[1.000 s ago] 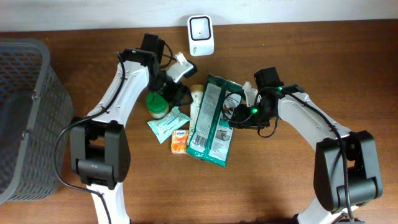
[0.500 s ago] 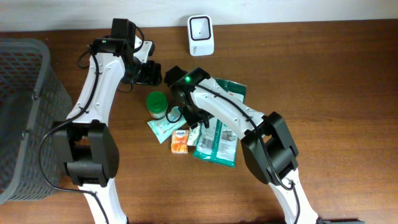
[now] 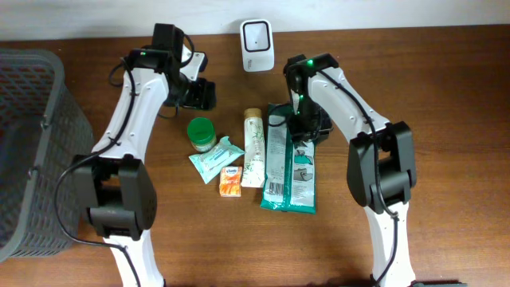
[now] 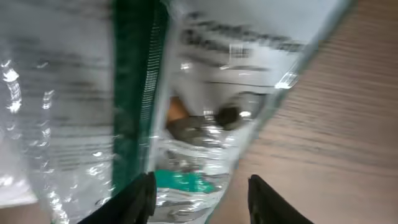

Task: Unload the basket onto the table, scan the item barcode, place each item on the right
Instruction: 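Raise the green gloves pack with right gripper toward the white scanner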

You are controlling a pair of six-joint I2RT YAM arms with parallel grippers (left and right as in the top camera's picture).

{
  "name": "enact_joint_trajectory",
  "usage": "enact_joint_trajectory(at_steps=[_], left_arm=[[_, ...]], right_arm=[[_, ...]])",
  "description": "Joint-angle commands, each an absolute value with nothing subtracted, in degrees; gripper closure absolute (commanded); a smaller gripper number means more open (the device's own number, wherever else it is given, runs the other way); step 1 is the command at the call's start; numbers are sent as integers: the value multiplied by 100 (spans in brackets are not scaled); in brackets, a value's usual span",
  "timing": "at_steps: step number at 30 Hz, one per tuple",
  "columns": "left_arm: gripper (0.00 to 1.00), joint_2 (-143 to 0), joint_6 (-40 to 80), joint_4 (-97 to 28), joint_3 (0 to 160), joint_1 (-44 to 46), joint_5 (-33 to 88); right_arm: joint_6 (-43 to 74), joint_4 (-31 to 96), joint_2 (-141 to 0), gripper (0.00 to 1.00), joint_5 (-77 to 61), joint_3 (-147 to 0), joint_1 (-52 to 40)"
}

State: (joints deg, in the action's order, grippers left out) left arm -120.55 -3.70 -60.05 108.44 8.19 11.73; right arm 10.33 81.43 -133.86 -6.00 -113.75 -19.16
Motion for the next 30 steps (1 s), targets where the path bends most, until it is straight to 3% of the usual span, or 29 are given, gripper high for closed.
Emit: enact_joint_trajectory(at_steps=[1,8,9,12,14,15,16,23,26,30], left_arm=[[23,-12164,-696,-5994,10945,974,1234],[24,-12195,-674,-5769,10945,867,1216],[24,-12195,-674,-5728,10945,867,1216],[24,-12195,-674,-5704,10945,843,1188],[20,-12195,-674,-5706,10945,801,1153],[6,-12195,-676,-5706,10945,803,1149],[1,-12195,-674,-5710,10945,803,1155],[1,-12195,-674,-5758,10945,808,1153],[1,-12195,-674,-5758,10945,808,1153],[1,-12195,-674,-5758,10945,808,1153]], right_arm=[[550,7940,-13456,57,-2038,-11611,-1964],[235,7397,-13469,48,-1594,-12020,-3070],[235,7330,-13570,66,-1387,-12018,-3229],[233,7343,-13607,71,-1411,-12036,-3227],[233,7487,-13607,53,-1031,-12033,-3118],[233,7481,-13603,50,-941,-12036,-3068],[233,7513,-13603,50,-941,-12036,-2989],[344,7494,-13611,46,-829,-12014,-2880],[346,7454,-13635,54,-690,-11883,-2888],[388,7706,-13609,54,-749,-11907,-2779]])
